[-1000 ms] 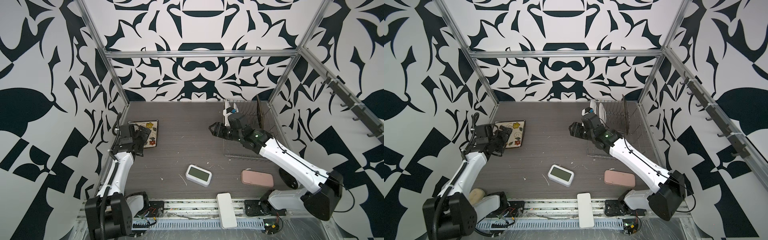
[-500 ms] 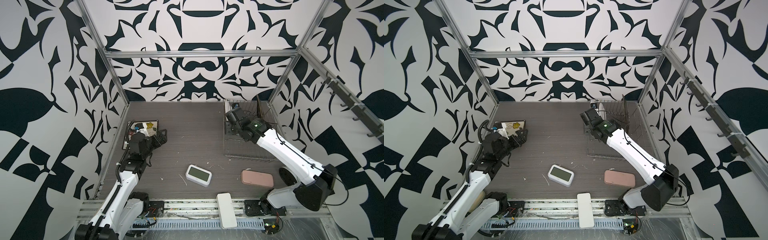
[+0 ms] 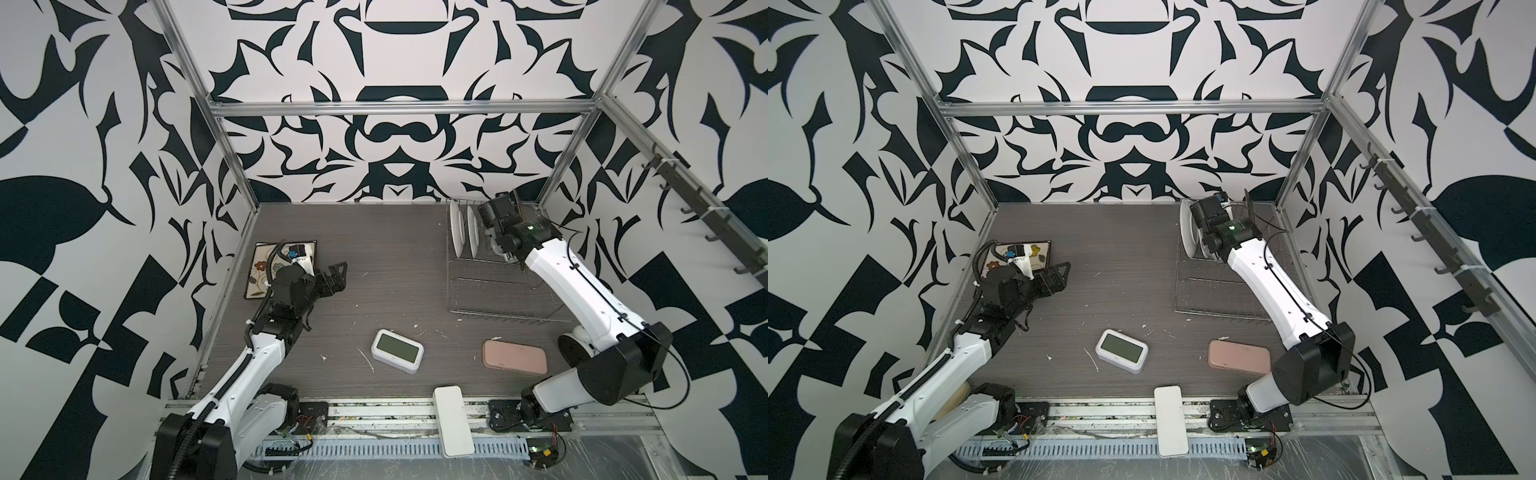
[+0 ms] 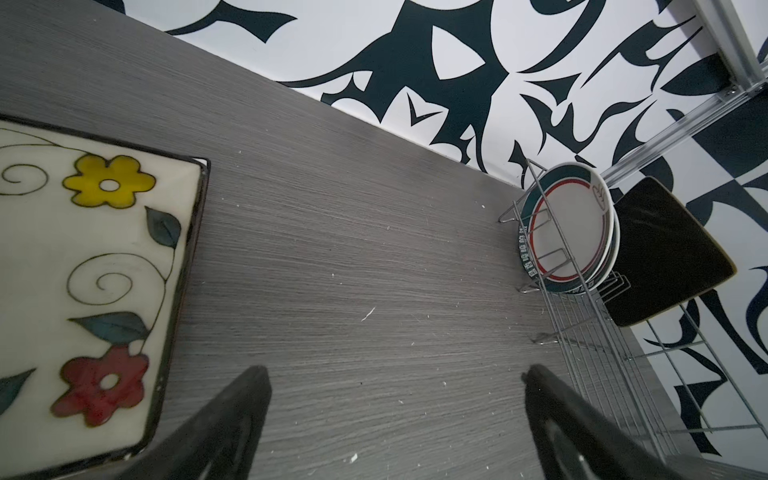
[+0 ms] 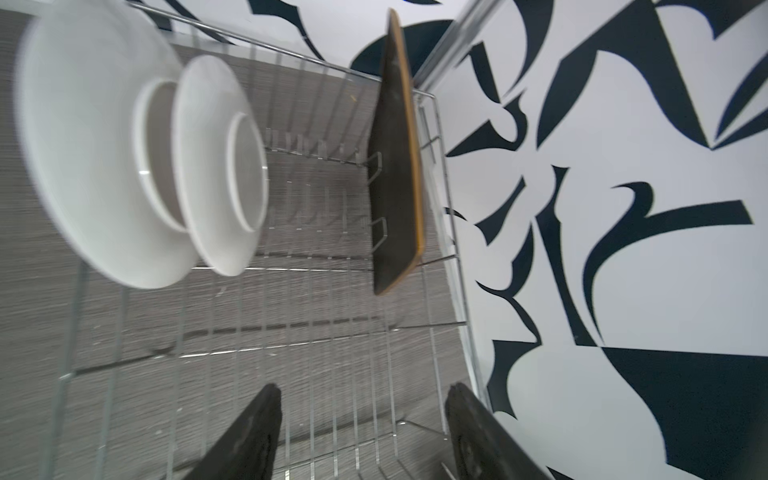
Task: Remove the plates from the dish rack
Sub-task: 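Lower the right gripper onto the dark wooden-rimmed plate's top edge in the rack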
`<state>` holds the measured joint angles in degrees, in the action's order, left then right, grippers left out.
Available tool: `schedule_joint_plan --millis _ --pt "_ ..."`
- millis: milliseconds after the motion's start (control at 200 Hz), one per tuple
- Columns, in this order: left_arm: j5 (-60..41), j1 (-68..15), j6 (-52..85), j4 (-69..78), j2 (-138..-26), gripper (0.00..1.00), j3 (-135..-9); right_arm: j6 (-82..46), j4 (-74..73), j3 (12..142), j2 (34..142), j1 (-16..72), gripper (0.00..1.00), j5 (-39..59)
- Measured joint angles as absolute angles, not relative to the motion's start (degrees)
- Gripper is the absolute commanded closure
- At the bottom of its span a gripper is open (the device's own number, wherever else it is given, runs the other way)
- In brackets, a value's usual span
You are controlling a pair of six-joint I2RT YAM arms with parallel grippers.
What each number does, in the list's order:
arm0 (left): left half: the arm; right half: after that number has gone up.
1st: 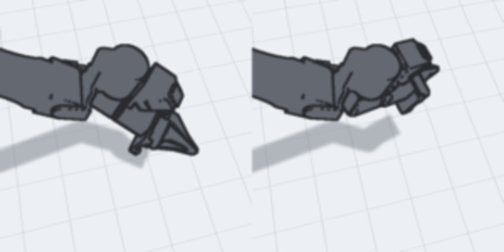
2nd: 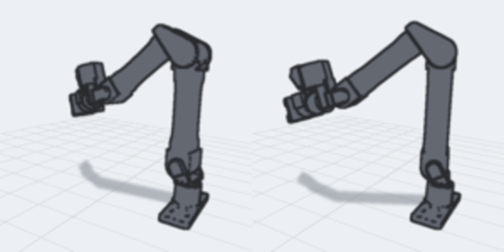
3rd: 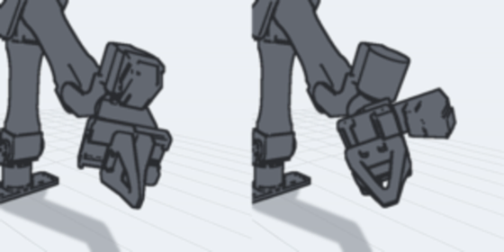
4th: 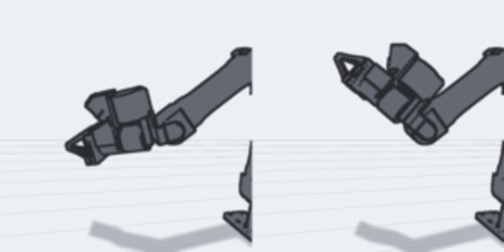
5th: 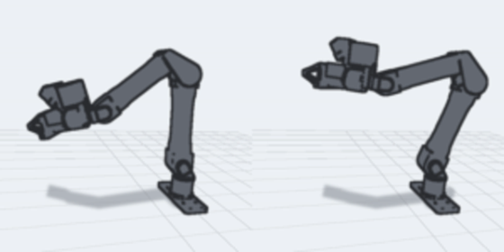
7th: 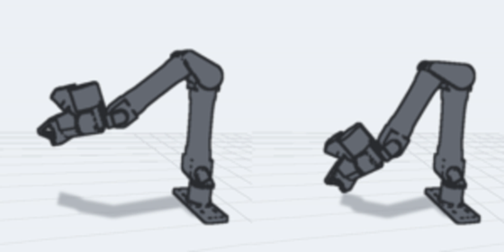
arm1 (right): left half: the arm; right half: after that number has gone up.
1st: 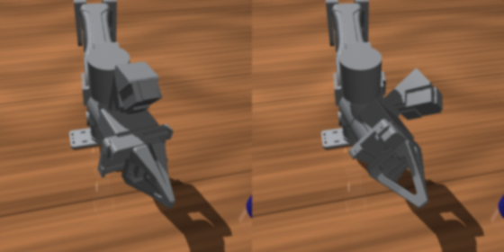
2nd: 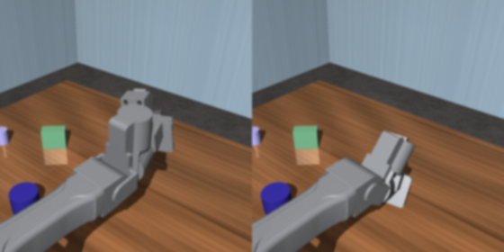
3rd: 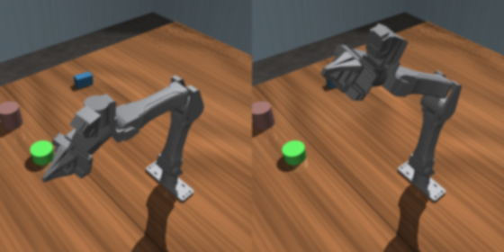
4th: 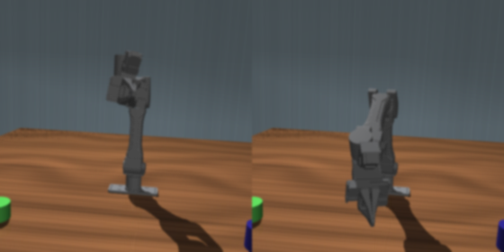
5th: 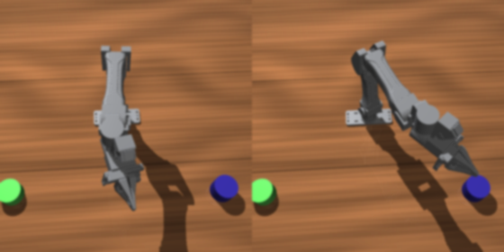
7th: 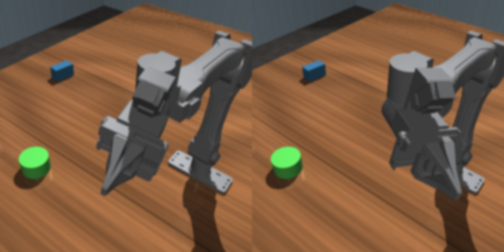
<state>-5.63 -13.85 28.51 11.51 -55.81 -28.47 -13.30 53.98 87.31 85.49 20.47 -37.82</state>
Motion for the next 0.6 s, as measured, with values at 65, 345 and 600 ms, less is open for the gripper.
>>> schedule_joint_plan --millis 65,345,600 --pt "-5.63 -13.89 28.49 12.12 -55.96 0.01 -28.27 -12.47 53.45 87.31 85.86 18.74 0.32 -37.89" --pt "-6.7 -13.89 28.91 15.31 -59.44 0.01 -28.23 -9.23 48.29 87.31 88.86 13.76 0.32 -37.28" --pt "-6.96 -14.06 30.37 17.37 -60.71 0.01 -27.94 -7.35 44.36 87.31 93.73 9.65 0.32 -35.99"
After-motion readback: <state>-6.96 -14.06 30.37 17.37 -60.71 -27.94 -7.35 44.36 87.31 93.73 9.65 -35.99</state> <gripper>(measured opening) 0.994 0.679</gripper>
